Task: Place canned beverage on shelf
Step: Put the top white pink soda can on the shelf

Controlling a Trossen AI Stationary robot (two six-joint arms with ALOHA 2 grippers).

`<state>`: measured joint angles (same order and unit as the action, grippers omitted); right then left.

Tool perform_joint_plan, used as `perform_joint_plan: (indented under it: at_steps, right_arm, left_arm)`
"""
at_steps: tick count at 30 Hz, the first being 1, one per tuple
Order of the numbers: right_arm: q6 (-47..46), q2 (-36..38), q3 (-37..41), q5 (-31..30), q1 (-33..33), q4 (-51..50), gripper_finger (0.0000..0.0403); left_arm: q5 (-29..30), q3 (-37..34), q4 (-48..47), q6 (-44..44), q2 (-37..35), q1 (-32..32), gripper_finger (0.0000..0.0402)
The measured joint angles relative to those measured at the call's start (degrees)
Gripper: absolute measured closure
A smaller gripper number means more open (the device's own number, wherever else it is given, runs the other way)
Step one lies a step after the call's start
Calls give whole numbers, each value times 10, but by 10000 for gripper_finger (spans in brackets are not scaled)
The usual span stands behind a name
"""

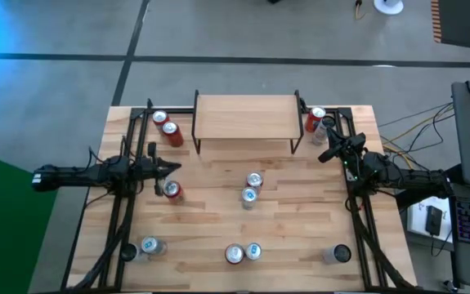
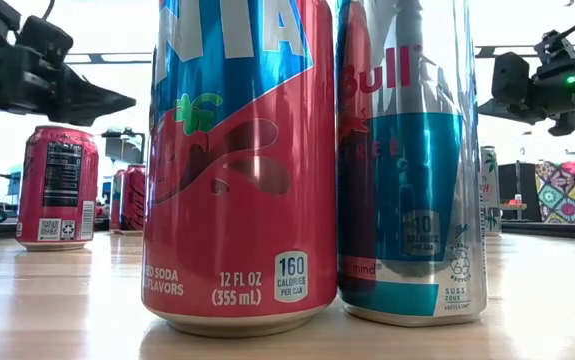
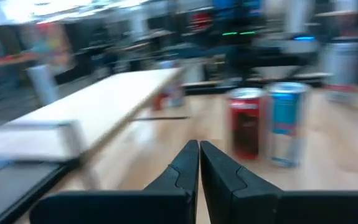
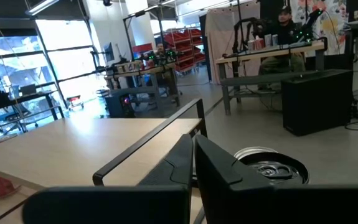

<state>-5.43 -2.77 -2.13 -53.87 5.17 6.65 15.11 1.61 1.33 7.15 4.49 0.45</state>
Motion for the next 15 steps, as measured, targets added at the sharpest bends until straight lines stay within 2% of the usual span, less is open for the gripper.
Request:
perform_joint_plan:
  at_steps: [3, 7, 11, 15]
  right_arm:
    - [0, 0, 0, -1, 1, 0, 394]
    - [0, 0, 0, -2, 1, 0, 394]
    - [0, 0, 0, -2, 1, 0, 394]
    - [0, 0, 0, -2, 1, 0, 394]
  left_arm:
    - [51, 0, 2, -5, 0, 0, 402]
    - [68, 0, 4, -5, 0, 0, 402]
    - [109, 1, 1, 1, 7, 0, 402]
    - [114, 1, 0, 0, 8, 0, 402]
